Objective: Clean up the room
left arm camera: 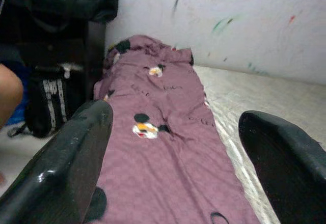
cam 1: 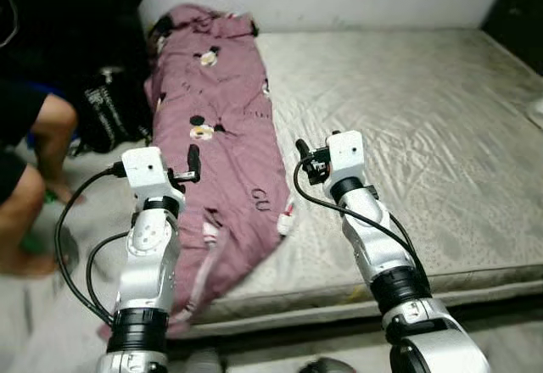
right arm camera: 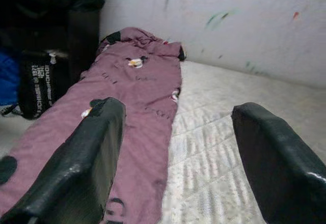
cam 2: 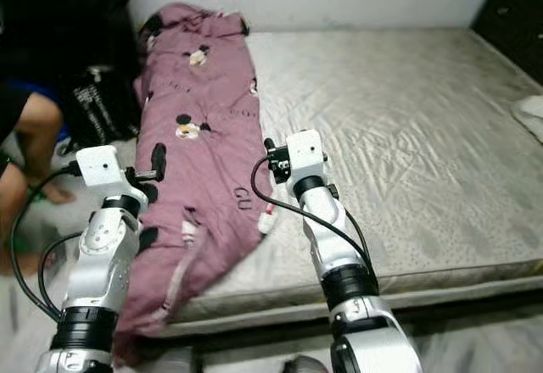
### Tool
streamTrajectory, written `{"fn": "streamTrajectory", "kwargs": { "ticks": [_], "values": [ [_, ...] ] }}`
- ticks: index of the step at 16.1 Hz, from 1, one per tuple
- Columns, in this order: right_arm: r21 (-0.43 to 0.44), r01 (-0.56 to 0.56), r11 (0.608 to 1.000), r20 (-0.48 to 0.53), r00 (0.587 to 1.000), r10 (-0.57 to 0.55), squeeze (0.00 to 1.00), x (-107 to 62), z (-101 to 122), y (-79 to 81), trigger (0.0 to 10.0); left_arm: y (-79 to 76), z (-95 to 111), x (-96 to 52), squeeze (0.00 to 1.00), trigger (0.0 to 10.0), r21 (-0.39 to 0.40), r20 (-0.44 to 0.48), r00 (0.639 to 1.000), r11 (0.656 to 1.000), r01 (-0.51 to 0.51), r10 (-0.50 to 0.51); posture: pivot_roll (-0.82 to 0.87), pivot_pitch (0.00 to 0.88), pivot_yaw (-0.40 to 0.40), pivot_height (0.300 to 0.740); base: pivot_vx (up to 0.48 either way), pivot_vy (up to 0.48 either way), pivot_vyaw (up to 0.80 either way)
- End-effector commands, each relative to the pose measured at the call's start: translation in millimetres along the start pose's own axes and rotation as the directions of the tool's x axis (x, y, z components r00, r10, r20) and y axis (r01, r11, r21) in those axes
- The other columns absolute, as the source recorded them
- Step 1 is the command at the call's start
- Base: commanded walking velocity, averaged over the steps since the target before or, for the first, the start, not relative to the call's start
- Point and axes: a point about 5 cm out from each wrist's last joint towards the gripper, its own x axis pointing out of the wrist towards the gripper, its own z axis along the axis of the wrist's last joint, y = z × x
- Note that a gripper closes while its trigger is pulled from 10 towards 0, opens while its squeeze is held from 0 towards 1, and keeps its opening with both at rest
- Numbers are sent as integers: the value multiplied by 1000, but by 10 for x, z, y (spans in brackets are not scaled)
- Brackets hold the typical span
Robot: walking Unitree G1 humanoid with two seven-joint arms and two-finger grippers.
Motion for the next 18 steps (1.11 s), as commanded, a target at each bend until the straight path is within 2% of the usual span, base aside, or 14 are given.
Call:
{"fn": "streamTrajectory", "kwargs": {
  "ticks": [1, 2, 4, 7, 8, 11, 14, 16, 17, 18],
  "values": [
    [-1, -22, 1000, 32, 999, 22, 0, 51, 91, 68, 10000, 60, 11, 2, 0, 10000, -23, -14, 1000, 1000, -15, 15, 59, 0, -15, 740, 0, 0, 0],
    [-1, -22, 1000, 32, 999, 22, 0, 53, 91, 70, 10000, 51, 1, -3, 0, 10000, -114, -33, 999, 994, 3, -7, 58, 0, -15, 740, 0, 0, 0],
    [-3, -26, 1000, 34, 999, 26, 0, 63, 95, 73, 10000, 78, 65, 7, 0, 10000, 9, 31, 1000, 1000, 2, -2, 64, 0, -16, 740, 0, 0, 0],
    [-14, -31, 999, 38, 999, 32, 0, 85, 105, 90, 10000, 99, 50, 31, 0, 10000, -9, 8, 1000, 1000, 2, -2, 67, 0, -15, 740, 0, 0, 771],
    [-8, -27, 1000, 39, 999, 28, 0, 91, 112, 92, 10000, 112, 60, 44, 0, 10000, -3, 12, 1000, 1000, 7, -7, 67, 0, -12, 740, 0, 480, 638],
    [-1, -19, 1000, 38, 999, 19, 0, 102, 113, 86, 10000, 115, 77, 49, 0, 10000, 18, 33, 999, 1000, 14, -14, 67, 0, -10, 740, 0, 480, 0],
    [5, -13, 1000, 38, 999, 13, 0, 111, 112, 79, 10000, 112, 82, 53, 0, 10000, 21, 32, 999, 1000, 11, -12, 69, 0, -11, 740, 0, 0, 0],
    [26, -8, 1000, 35, 999, 7, 0, 116, 109, 79, 10000, 143, 61, 47, 0, 10000, -6, -6, 1000, 1000, -14, 14, 70, 0, -8, 740, 0, 0, 0],
    [27, 4, 1000, 38, 999, -5, 0, 102, 103, 74, 10000, 164, 33, 13, 0, 10000, -72, -34, 999, 997, 9, -11, 67, 0, 3, 740, 0, 0, 0],
    [26, 13, 1000, 41, 999, -14, 0, 84, 96, 70, 10000, 166, 32, -19, 0, 10000, -107, -22, 998, 993, 49, -52, 68, 0, 5, 740, 0, 0, 0]
  ]
}}
